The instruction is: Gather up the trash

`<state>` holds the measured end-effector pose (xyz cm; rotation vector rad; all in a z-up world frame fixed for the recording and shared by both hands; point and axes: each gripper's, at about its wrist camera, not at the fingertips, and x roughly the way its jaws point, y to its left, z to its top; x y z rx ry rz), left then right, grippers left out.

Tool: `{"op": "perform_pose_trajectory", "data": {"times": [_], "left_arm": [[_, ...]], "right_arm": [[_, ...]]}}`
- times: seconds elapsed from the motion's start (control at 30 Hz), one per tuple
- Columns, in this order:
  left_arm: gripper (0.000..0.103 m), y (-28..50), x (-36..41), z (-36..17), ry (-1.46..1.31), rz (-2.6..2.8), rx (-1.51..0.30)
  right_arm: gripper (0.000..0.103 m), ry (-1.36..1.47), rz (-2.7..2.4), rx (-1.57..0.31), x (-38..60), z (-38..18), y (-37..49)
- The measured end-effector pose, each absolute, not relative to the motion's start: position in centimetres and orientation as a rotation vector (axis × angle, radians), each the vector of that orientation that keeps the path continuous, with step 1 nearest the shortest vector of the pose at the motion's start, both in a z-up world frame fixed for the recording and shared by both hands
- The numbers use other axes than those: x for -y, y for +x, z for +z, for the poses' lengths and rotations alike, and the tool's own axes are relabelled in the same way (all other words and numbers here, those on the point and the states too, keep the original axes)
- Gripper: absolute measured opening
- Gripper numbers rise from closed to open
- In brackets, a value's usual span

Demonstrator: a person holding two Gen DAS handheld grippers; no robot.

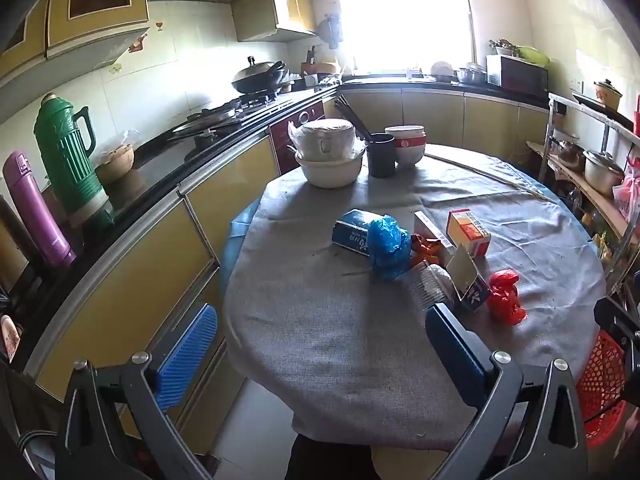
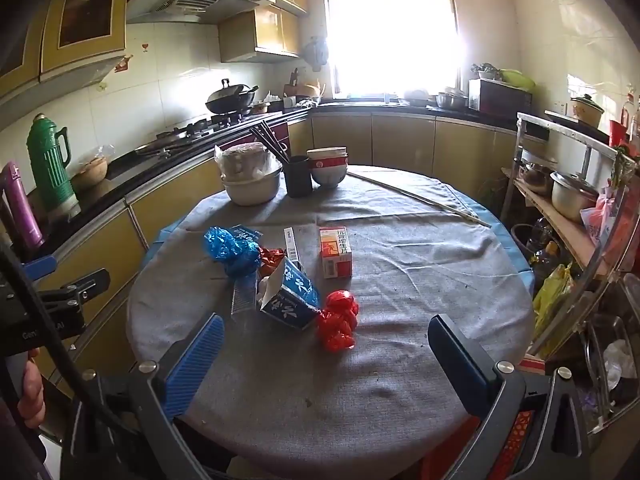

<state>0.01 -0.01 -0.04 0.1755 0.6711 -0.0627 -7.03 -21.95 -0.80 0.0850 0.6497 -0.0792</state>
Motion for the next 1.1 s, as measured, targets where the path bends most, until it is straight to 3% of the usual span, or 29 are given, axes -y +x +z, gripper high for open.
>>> {"op": "perform_pose_trajectory", "data": {"times": [1.1], "left_arm": [[0.103, -0.3, 0.4, -0.6, 0.196, -0.097, -0.682]], "right_arm": [[0.103, 0.129, -0.082, -0.681, 22.2, -2.1, -6.6]]}}
